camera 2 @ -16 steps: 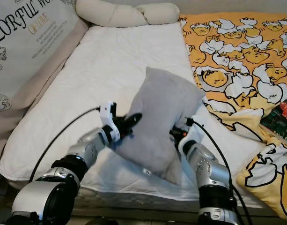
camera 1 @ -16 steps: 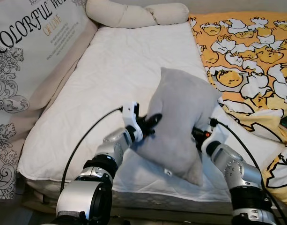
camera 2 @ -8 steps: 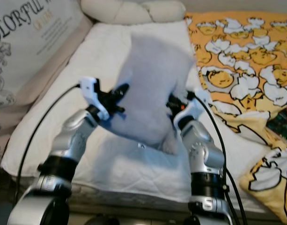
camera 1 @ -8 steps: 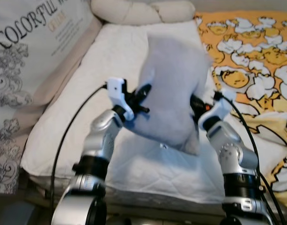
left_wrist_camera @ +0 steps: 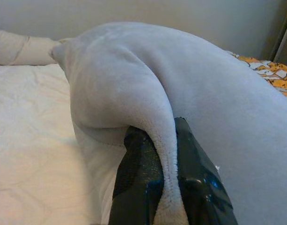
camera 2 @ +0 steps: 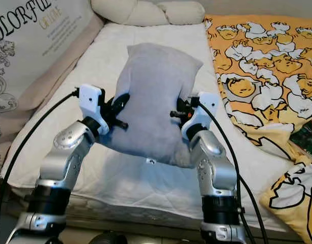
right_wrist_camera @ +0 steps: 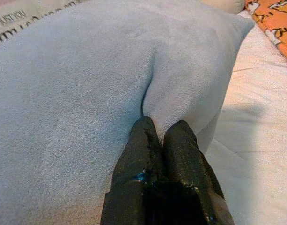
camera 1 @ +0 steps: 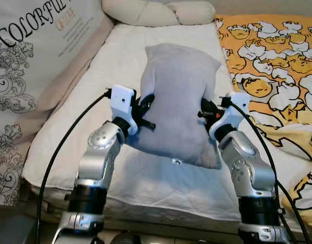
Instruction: Clean up the room
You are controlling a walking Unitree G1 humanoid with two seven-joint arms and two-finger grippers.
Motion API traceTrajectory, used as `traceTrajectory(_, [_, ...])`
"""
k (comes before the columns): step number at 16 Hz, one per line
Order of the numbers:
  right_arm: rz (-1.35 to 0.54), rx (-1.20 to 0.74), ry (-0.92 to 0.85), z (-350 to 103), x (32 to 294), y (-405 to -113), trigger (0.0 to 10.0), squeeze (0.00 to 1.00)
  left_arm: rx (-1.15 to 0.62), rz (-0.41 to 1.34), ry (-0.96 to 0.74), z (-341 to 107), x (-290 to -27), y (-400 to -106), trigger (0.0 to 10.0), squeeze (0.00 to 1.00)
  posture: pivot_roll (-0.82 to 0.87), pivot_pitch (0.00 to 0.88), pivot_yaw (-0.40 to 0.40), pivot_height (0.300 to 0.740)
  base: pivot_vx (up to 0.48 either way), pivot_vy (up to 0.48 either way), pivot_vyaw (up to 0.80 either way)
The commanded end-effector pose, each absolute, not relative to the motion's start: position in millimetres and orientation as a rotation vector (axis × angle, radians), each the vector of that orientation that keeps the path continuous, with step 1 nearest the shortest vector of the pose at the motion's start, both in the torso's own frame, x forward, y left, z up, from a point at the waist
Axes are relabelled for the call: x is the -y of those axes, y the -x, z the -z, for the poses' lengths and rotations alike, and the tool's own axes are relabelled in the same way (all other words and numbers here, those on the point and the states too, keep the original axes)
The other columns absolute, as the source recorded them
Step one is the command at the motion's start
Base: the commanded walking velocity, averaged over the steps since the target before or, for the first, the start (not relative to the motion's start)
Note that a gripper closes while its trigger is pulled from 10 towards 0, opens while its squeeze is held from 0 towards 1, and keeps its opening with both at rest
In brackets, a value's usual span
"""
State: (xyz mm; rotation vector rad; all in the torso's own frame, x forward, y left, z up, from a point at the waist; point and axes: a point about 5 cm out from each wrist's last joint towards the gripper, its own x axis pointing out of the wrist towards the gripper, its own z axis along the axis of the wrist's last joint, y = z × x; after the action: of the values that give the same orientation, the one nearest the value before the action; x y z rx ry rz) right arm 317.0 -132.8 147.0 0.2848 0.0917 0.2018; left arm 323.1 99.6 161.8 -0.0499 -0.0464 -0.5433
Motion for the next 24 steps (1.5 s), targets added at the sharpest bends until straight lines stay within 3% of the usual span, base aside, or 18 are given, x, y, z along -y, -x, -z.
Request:
traceTrajectory(1, [-0.237,-0.048,-0.271,-158.6,125.2,-315.8,10.0,0.0,0.073,0.559,0.023,-169.6,-93.7,-319.6,10.0,0.0,-0.03,0.0,0.022,0.74,0.0,0.247,0.0])
traceTrajectory(24, [-0.211,-0.1,-0.28,-144.1,117.1,-307.2,10.0,0.0,0.014,0.568,-0.049,-167.6,-92.3,-319.9,10.0,0.0,-0.03,0.0,0.048,0.74,0.0,0.32,0.0])
